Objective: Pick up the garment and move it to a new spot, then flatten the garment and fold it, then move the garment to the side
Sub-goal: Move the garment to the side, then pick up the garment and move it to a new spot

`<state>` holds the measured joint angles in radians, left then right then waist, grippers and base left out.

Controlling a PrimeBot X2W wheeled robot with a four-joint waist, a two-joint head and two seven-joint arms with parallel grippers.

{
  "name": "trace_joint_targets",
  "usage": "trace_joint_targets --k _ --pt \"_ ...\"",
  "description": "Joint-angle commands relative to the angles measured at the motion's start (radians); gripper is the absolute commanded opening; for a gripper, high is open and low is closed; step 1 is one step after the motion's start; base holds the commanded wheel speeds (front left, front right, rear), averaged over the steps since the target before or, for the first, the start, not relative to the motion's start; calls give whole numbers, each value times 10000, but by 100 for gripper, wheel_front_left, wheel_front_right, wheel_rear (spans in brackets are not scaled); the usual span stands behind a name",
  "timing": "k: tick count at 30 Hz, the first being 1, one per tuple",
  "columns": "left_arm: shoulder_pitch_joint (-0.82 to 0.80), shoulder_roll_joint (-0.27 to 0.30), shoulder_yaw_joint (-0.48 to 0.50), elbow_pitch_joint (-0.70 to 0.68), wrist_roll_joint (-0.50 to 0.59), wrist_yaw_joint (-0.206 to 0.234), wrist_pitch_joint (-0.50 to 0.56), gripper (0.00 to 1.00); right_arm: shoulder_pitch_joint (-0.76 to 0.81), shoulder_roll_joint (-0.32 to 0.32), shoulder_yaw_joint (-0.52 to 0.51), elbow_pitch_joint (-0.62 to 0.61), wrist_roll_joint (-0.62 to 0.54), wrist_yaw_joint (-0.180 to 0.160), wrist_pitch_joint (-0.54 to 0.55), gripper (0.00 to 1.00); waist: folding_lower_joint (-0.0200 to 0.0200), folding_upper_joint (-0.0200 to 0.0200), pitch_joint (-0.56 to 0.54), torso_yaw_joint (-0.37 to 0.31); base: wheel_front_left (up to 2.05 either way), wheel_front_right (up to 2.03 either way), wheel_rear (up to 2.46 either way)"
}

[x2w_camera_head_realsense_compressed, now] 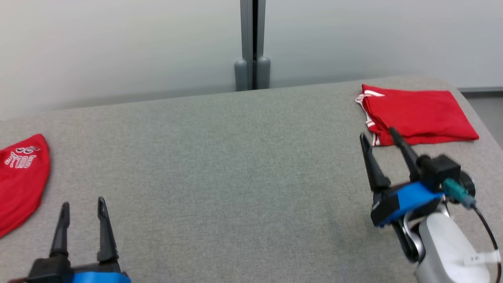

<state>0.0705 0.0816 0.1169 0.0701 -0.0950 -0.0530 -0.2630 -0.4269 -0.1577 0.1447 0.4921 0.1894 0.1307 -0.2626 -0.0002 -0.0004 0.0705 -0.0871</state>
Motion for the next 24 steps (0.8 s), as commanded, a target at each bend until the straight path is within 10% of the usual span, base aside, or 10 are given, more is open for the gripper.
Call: trace_joint_targets --k 1,24 --pt "171 -39 -21 192 65 0 -22 100 416 74 -68 -204 -140 1 -30 100 2 4 -132 12 0 0 0" --pt "-78 102 -228 1472 213 -267 -22 100 4001 1047 -1824 -1757 -832 1 -29 100 2 4 -1008 633 0 0 0"
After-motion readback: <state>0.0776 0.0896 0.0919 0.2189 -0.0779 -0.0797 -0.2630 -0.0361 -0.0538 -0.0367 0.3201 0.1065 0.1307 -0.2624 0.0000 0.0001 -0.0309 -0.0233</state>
